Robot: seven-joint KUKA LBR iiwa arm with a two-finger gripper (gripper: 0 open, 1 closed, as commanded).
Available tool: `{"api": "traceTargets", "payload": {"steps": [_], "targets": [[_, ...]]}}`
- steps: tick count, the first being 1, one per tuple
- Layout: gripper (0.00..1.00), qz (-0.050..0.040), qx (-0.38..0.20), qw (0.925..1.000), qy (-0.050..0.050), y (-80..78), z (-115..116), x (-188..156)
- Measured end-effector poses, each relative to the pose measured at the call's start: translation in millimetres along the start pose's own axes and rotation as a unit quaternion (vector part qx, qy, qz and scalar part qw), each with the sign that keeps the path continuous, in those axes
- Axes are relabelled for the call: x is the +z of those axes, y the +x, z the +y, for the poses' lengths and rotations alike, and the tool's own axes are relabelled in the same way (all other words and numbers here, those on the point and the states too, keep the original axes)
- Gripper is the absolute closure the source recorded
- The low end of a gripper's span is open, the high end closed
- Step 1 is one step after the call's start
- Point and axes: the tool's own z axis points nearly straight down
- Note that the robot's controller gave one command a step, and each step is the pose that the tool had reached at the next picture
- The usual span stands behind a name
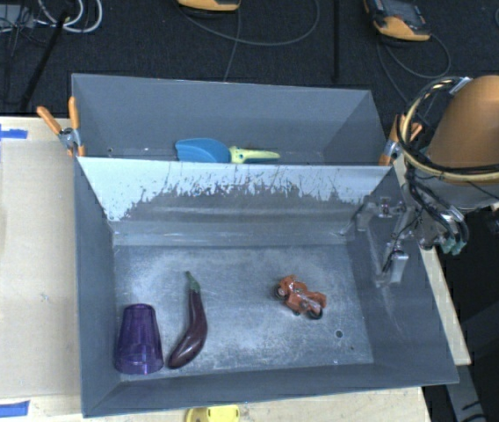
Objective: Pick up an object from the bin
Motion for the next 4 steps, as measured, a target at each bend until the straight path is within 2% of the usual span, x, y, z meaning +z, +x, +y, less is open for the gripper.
{"api": "traceTargets", "payload": {"steps": [1, 2, 3, 4], "targets": [[0.0, -0.004, -0.001, 1.0, 0.001, -1.5, 0.5, -4.8], [0.0, -0.0076, 0.001, 1.0, 0.002, -12.7, 23.1, 43.0], [0.0, -0.0045, 0.023, 0.9997, 0.0, -6.7, 68.3, 103.1], [0.0, -0.0008, 0.013, 0.9999, -0.001, -18.6, 68.9, 123.7]]}}
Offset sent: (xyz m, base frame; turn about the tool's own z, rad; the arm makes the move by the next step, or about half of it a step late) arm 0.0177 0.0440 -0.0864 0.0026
